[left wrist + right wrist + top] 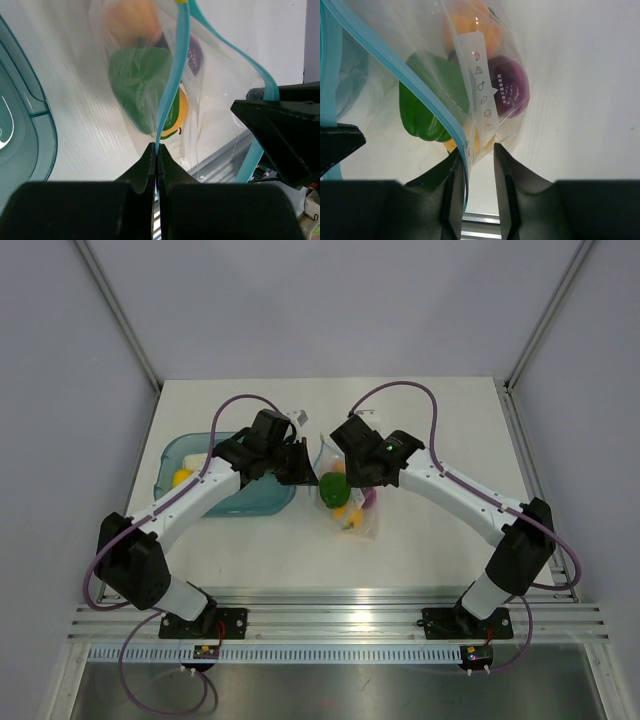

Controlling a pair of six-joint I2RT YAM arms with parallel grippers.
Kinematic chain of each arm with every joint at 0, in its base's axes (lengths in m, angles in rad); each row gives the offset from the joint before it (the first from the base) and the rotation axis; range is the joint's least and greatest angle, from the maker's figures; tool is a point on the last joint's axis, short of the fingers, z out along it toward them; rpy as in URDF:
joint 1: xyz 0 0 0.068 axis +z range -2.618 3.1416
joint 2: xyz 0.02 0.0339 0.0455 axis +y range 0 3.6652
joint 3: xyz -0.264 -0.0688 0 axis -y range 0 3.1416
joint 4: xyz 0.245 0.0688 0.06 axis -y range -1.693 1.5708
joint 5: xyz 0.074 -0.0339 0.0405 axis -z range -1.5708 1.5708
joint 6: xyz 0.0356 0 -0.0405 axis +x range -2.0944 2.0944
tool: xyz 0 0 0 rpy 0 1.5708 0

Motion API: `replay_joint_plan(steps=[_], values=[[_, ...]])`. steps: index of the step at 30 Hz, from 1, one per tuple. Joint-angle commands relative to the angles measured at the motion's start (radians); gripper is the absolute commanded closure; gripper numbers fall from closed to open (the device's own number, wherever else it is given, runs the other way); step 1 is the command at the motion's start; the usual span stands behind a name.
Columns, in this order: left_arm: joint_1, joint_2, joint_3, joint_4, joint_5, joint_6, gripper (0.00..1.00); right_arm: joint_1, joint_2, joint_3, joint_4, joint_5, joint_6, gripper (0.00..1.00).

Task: Place the food in the zip-top bag and seal the zipper
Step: Adjust the zipper food storage bag at the center of the board.

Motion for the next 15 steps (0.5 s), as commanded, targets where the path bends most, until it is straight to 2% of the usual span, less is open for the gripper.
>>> replay_joint_plan(steps=[1, 4, 6, 7, 9, 15], values=[[0.0, -0.041, 0.039, 0.013, 0.03, 0.027, 1.0, 0.008, -0.047, 0.041, 0.008, 0.01, 0.011, 0.6], [0.0, -0.044, 0.044, 0.006, 0.039, 0.032, 1.0, 0.008, -0.076, 0.051, 0.005, 0.005, 0.014, 0.6], [0.001, -0.043, 0.042, 0.007, 0.039, 0.032, 1.0, 0.008, -0.102, 0.047, 0.018, 0.001, 0.014, 0.64], [0.001, -0.041, 0.04, 0.009, 0.042, 0.03, 1.0, 0.009, -0.113, 0.042, 0.027, -0.005, 0.015, 0.81], [0.001, -0.038, 0.039, 0.013, 0.045, 0.03, 1.0, 0.008, -0.13, 0.025, 0.049, -0.013, 0.014, 1.0], [0.008, -0.036, 0.045, -0.01, 0.011, 0.053, 1.0, 0.008, -0.136, 0.012, 0.078, -0.035, 0.02, 1.0]])
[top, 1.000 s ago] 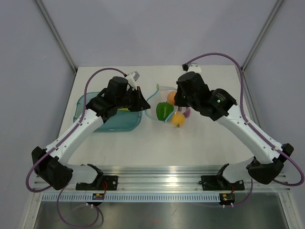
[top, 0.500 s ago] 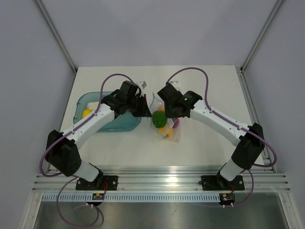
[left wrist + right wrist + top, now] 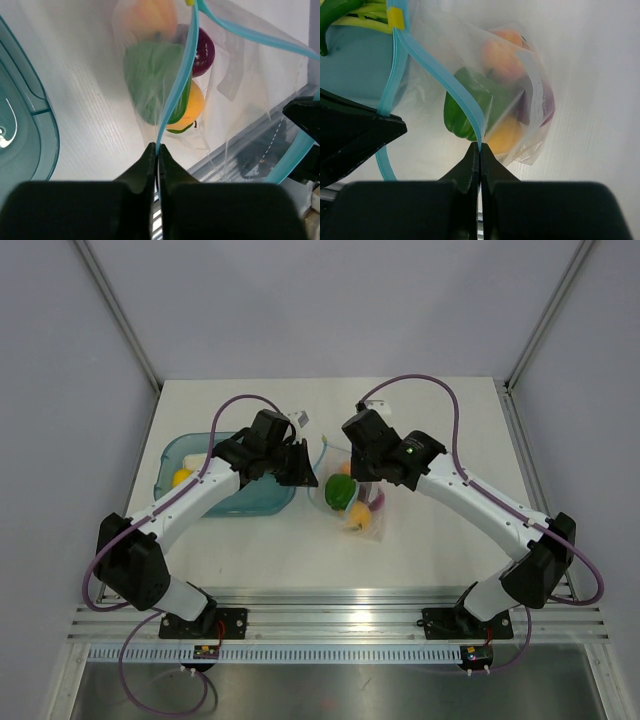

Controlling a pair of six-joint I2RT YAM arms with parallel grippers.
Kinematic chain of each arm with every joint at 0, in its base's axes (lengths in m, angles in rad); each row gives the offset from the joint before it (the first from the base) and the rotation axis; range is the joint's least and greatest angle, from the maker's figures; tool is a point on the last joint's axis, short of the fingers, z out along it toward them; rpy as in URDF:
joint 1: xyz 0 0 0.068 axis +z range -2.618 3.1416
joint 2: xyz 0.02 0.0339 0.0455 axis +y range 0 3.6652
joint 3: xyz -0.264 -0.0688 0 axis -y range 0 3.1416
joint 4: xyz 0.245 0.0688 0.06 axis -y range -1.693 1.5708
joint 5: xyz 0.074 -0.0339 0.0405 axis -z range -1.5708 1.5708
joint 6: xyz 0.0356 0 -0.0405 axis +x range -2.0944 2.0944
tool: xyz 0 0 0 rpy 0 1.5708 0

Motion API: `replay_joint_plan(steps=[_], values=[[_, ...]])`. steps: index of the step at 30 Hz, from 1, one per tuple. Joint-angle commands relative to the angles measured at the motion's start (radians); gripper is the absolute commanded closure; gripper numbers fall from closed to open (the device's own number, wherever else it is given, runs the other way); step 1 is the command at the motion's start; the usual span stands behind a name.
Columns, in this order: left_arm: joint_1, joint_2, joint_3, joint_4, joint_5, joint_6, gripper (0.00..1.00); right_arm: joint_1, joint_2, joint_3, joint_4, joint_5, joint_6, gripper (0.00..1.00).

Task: Place the food in the zip-top bag and seal the zipper
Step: Adjust the zipper food storage bag at the center of the board.

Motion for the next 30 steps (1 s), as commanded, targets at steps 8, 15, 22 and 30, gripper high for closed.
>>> replay_joint_plan(steps=[8, 15, 22, 30], values=[[0.038, -0.002, 0.132, -0.101, 0.032, 0.11, 0.29, 0.008, 0.005, 0.008, 0.122, -0.072, 0.048, 1.0], [0.133, -0.106, 0.189, -0.228, -0.011, 0.178, 0.28, 0.008, 0.037, 0.02, 0.163, -0.126, 0.067, 1.0], [0.557, -0.223, 0.026, -0.204, 0.046, 0.136, 0.28, 0.008, 0.034, 0.014, 0.186, -0.149, 0.063, 1.0], [0.743, -0.14, -0.073, -0.172, -0.368, -0.035, 0.01, 0.008, 0.017, -0.003, 0.214, -0.174, 0.059, 1.0]])
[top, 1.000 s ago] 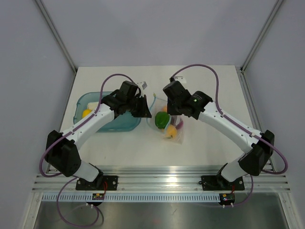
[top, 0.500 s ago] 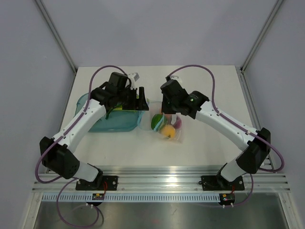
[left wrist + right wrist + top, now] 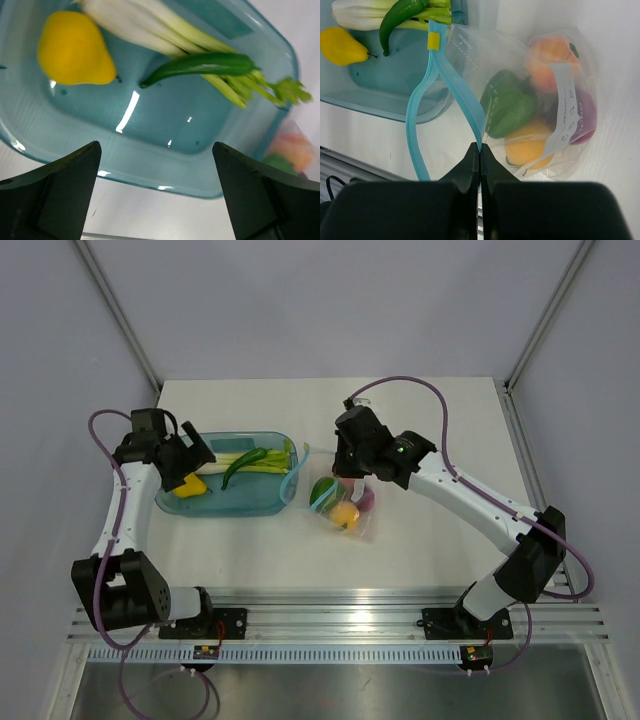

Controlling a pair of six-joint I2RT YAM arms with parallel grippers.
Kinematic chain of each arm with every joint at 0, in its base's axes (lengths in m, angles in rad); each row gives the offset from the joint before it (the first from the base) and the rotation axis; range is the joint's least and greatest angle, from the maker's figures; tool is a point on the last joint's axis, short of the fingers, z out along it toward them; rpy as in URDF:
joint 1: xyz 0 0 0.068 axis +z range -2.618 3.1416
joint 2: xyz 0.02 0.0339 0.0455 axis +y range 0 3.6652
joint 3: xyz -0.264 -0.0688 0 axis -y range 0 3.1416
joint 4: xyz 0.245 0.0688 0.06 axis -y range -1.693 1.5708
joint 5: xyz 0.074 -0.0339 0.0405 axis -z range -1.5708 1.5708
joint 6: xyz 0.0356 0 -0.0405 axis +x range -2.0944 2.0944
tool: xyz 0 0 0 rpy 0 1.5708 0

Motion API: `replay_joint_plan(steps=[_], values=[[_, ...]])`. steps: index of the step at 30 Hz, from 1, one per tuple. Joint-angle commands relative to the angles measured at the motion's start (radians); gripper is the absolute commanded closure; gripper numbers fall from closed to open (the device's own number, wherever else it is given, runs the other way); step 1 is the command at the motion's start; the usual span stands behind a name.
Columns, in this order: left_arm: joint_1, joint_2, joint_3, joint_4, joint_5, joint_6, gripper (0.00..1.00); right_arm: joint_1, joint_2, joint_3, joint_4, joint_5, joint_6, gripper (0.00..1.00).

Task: Place the food in the zip-top bag and seal the zipper
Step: Adjust the zipper food storage bag at the center of the board, then pick up the fake fruit from the bin.

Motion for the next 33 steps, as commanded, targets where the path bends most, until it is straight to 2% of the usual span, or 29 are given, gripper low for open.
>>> replay_joint_plan(steps=[1, 4, 9, 15, 33], values=[[0.03, 0.049, -0.041, 0.047, -0.217, -0.092, 0.03, 0.008, -0.029, -0.004, 0.057, -0.025, 0.005, 1.0], [0.036, 0.101, -0.058, 0.119, -0.278, -0.122, 0.12, 0.008, -0.031, -0.008, 0.06, -0.03, 0.002, 1.0], [0.035, 0.167, -0.064, 0.153, -0.395, -0.179, 0.16, 0.009, -0.031, -0.016, 0.069, -0.038, -0.001, 1.0], [0.036, 0.238, -0.066, 0.174, -0.446, -0.205, 0.11, 0.008, -0.013, -0.004, 0.072, -0.048, -0.007, 1.0], [0.033, 0.325, -0.112, 0.294, -0.486, -0.263, 0.1, 0.008, 0.01, 0.021, 0.055, -0.047, -0.019, 1.0]])
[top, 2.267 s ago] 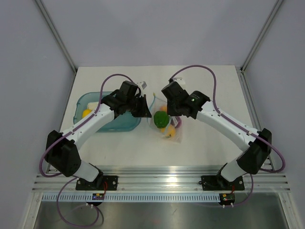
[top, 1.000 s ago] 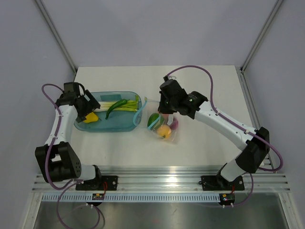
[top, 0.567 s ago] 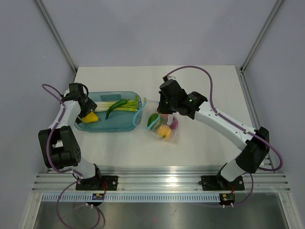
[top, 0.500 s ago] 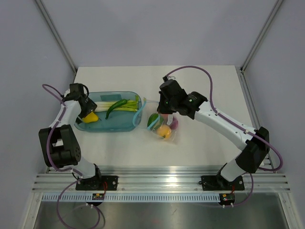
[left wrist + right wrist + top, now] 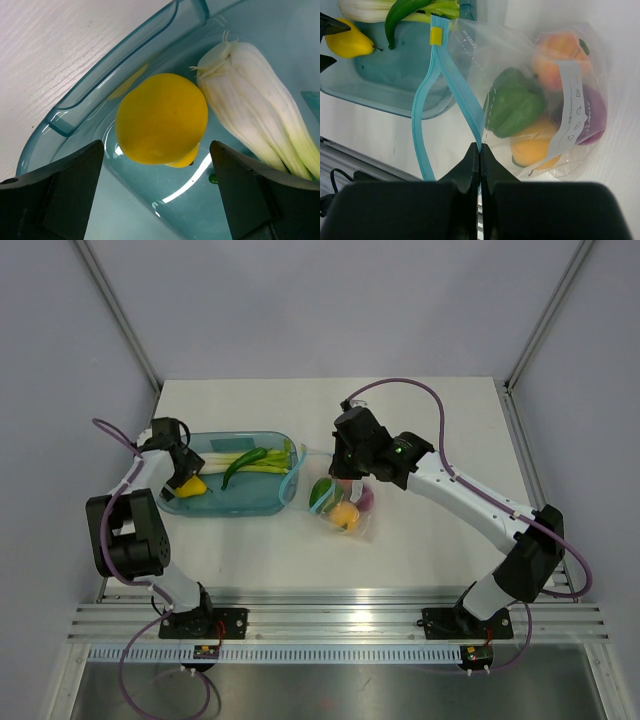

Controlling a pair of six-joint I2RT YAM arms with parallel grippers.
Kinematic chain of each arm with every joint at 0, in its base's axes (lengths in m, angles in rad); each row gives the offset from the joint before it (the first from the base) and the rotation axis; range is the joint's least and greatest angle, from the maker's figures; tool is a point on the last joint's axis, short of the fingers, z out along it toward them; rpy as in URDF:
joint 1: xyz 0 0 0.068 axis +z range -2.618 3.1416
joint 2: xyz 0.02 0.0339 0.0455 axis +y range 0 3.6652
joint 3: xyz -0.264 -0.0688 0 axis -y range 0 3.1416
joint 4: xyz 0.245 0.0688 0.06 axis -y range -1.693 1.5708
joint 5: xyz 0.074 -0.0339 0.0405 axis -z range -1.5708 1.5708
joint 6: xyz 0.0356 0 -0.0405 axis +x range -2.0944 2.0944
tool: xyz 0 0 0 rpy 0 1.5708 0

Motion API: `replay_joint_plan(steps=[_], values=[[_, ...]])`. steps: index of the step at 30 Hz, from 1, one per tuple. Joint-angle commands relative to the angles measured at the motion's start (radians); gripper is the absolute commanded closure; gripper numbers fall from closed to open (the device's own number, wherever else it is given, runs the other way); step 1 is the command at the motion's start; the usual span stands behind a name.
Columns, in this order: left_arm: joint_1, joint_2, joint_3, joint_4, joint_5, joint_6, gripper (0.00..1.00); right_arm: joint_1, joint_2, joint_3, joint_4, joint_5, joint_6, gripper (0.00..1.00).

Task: Place the food in the zip-top bag and seal the zipper
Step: Pick up the fake fruit from the bin.

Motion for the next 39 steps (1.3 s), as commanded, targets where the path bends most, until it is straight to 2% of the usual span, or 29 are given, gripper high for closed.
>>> replay_joint_plan(steps=[1, 8, 14, 15, 16, 19, 22, 34, 39], values=[[0.002, 0.009, -0.026, 0.078, -0.056, -0.048, 0.11, 0.007, 0.003, 0.036, 0.026, -0.006, -0.013, 1.0], [0.004, 0.018, -0.058, 0.113, -0.079, -0.097, 0.13, 0.007, -0.008, 0.032, 0.016, 0.0, -0.013, 1.0], [0.001, 0.037, -0.07, 0.133, -0.062, -0.097, 0.01, 0.007, -0.017, 0.023, 0.016, 0.001, -0.003, 1.0], [0.001, 0.04, -0.072, 0.136, -0.058, -0.097, 0.03, 0.007, -0.017, 0.021, 0.016, 0.0, -0.005, 1.0], [0.001, 0.04, -0.075, 0.138, -0.055, -0.099, 0.1, 0.007, -0.02, 0.02, 0.015, 0.0, -0.005, 1.0], [-0.005, 0.02, -0.081, 0.135, -0.055, -0.1, 0.22, 0.007, -0.026, 0.015, 0.016, 0.004, -0.002, 1.0], [-0.013, -0.009, -0.084, 0.124, -0.061, -0.1, 0.28, 0.007, -0.034, 0.007, 0.016, 0.009, 0.003, 1.0], [-0.137, -0.327, -0.032, -0.023, -0.056, 0.012, 0.35, 0.007, -0.049, -0.003, 0.009, 0.024, 0.009, 1.0], [-0.218, -0.446, 0.02, -0.121, 0.109, 0.091, 0.35, 0.009, -0.038, -0.003, 0.013, 0.027, 0.007, 1.0]])
